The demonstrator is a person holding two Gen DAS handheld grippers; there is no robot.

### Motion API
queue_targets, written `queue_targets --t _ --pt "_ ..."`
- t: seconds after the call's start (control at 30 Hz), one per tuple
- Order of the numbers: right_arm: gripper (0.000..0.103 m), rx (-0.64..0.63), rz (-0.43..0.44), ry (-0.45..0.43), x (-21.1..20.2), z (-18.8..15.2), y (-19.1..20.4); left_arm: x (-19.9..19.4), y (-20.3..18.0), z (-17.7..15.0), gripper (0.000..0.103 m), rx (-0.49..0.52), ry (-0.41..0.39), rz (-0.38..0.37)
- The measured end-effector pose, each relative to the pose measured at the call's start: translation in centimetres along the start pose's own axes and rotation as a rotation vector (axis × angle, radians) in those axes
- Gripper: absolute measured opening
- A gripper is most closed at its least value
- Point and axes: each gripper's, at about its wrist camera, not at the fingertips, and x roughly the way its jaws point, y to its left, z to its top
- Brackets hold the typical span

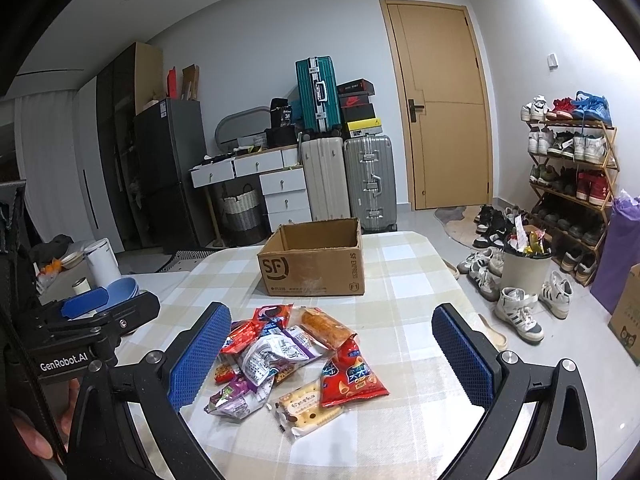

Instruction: Organize snacks

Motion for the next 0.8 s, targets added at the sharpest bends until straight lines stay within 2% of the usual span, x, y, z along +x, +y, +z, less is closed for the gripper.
queue_targets --t 0.8 --pt "0.102 0.009 0.002 0.021 0.43 -0.5 -0.27 0.22 0.49 -0.24 0.102 -0.003 0.009 0.0"
